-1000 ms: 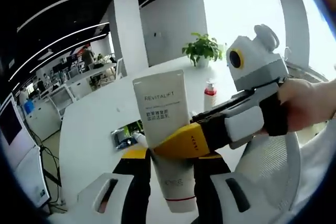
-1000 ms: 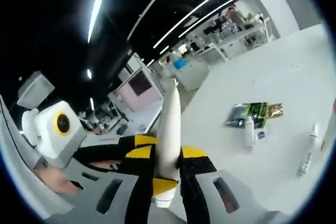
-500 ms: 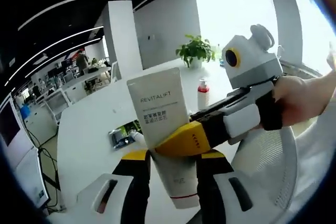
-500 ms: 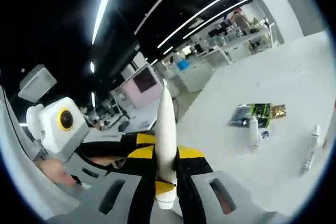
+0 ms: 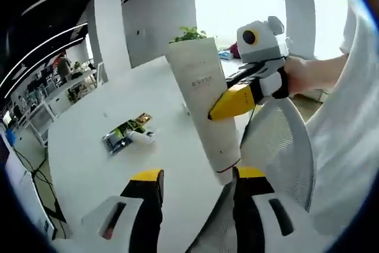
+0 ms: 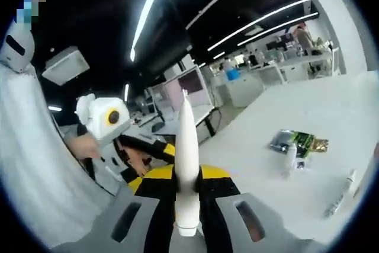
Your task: Arrange the skincare products in the storage area until every visible bottle or jar stands upright without overlapping.
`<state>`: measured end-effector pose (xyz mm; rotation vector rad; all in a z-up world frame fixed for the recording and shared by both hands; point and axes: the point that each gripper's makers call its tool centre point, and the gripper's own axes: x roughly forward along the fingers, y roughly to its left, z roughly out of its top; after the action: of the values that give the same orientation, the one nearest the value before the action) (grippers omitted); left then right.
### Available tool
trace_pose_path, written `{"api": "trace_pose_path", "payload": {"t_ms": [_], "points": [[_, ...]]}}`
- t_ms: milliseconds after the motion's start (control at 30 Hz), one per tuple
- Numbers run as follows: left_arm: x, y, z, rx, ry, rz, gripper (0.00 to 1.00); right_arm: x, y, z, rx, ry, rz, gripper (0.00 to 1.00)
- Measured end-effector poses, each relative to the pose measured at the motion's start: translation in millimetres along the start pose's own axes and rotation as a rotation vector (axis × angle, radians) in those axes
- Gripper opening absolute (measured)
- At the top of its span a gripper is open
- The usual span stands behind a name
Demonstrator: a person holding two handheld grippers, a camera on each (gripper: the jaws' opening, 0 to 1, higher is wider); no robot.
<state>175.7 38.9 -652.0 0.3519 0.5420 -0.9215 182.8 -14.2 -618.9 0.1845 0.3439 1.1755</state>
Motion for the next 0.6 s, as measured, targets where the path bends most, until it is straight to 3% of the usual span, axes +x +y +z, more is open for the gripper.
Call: {"api": "trace_pose_path", "payload": {"t_ms": [133, 267, 433, 600], "points": [[-9.8, -7.5, 29.5, -0.034, -0.088, -0.117, 0.48, -4.3, 5.7, -8.6, -0.087, 0.061, 0.030, 0.12], [-16.0, -12.2, 55.8, 0.095, -0.106, -0.149, 0.46, -2.0, 16.2, -11.3, -0.171, 0.099, 0.079, 0.13], [-19.0, -30.0, 78.7, 0.172, -0.146, -0.238, 0.42, 2.0, 31.6, -14.9, -0.269, 0.146, 0.159, 0.13], [-17.5, -45.8, 83.2, 0.284, -0.109, -0.314, 0.22, 5.2, 43.0, -23.9, -0.341, 0.211, 0.221, 0.13]]}}
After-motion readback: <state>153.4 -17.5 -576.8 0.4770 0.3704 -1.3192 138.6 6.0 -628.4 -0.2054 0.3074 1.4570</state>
